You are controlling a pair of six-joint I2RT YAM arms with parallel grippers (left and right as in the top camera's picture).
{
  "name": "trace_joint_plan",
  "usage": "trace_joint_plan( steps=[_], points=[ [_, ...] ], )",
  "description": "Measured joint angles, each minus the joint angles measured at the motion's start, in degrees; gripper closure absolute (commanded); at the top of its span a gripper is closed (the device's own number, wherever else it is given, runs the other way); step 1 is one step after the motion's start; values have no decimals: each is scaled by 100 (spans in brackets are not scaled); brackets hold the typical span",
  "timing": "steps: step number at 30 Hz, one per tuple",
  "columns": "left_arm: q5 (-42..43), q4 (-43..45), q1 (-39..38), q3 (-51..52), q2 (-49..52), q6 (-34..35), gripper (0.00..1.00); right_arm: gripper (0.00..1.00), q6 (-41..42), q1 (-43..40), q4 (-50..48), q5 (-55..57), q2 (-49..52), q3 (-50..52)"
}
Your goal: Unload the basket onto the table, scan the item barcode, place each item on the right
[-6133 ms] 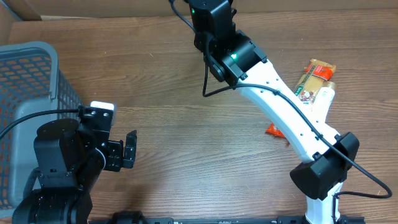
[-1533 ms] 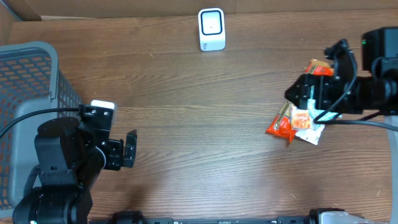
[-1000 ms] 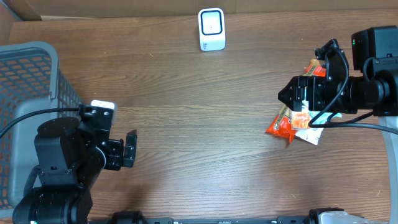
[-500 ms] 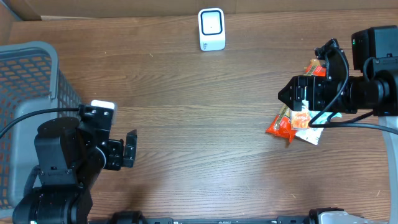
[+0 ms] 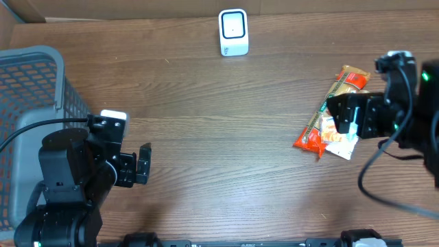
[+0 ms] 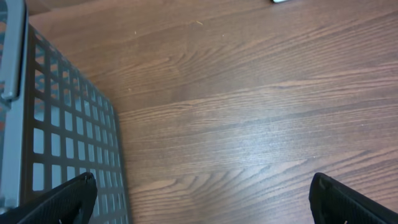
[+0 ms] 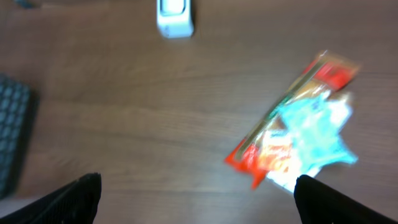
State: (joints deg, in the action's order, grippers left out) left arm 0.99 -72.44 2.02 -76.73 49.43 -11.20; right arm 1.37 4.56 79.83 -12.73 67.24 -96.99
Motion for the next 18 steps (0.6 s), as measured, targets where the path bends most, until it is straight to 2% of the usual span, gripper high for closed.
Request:
trace_joint_plan(
  steps=[4,10,14,18],
  points=[
    [0,-2,0,0,20,0,0,0,-7,33,-1521,284,-828,1185],
    [0,-2,0,0,33,0,0,0,-11,282,-4878,420,-2271,3849],
    [0,0,0,0,37,0,0,0,-7,304,-6266,426,-3101,5115],
    [0,0,0,0,37,0,0,0,-11,304,-6763,444,-3851,5910]
  ],
)
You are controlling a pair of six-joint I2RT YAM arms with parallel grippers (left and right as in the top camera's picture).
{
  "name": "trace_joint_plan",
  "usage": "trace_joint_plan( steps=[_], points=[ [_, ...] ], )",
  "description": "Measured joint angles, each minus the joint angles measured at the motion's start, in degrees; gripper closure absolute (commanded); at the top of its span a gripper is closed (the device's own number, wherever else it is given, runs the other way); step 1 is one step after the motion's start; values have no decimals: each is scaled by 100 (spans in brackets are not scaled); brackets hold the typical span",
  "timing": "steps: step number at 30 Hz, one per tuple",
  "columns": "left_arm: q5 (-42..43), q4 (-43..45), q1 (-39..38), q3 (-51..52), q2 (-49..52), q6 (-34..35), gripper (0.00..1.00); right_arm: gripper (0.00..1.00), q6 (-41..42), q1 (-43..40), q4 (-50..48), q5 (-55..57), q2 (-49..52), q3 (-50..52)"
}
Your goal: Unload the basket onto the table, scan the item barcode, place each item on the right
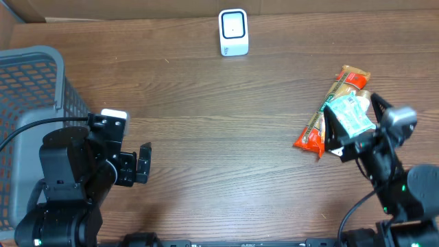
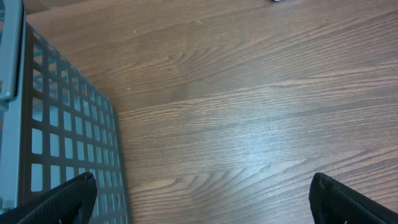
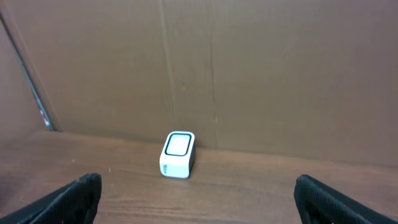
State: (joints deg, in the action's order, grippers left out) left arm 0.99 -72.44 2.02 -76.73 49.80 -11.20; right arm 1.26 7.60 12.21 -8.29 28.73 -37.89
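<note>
A red-orange snack packet (image 1: 328, 103) lies at the right of the table with a light blue packet (image 1: 351, 114) on top of it. The white scanner (image 1: 233, 31) stands at the back middle, and the right wrist view shows this scanner (image 3: 178, 154) too. My right gripper (image 1: 352, 127) sits at the packets' near side, and in its own view the right gripper (image 3: 199, 200) is open and empty, facing the back; the packets are out of that view. My left gripper (image 1: 141, 165) is open beside the basket, and the left gripper (image 2: 202, 200) holds nothing.
A grey mesh basket (image 1: 27, 62) stands at the left edge, and the left wrist view shows the basket wall (image 2: 68, 137). A cardboard wall (image 3: 249, 62) closes the back of the table.
My right arm has moved from the packets' right side to their near side. Its camera, which looked down on the packets, now faces the scanner and back wall. The left arm is unchanged.
</note>
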Motion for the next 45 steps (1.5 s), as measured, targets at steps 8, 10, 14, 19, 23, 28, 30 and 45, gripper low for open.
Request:
trace_joint_plan(
  steps=[8,10,14,19,23,28,30,45],
  points=[
    [0,-2,0,0,0,0,0,0,26,0,-409,20,-1005,1113],
    [0,-2,0,0,0,0,0,0,66,2,-737,20,-1241,1451],
    [0,0,0,0,0,0,0,0,116,50,-1392,22,-1683,2170],
    [0,0,0,0,0,0,0,0,153,107,-2017,15,-2262,3086],
    [0,0,0,0,0,0,0,0,157,107,-2044,15,-2500,3486],
    [0,0,0,0,0,0,0,0,160,109,-1823,17,-2588,3683],
    [0,0,0,0,0,0,0,0,162,109,-1786,20,-2594,3683],
    [0,0,0,0,0,0,0,0,175,111,-800,20,-2594,3683]
  ],
)
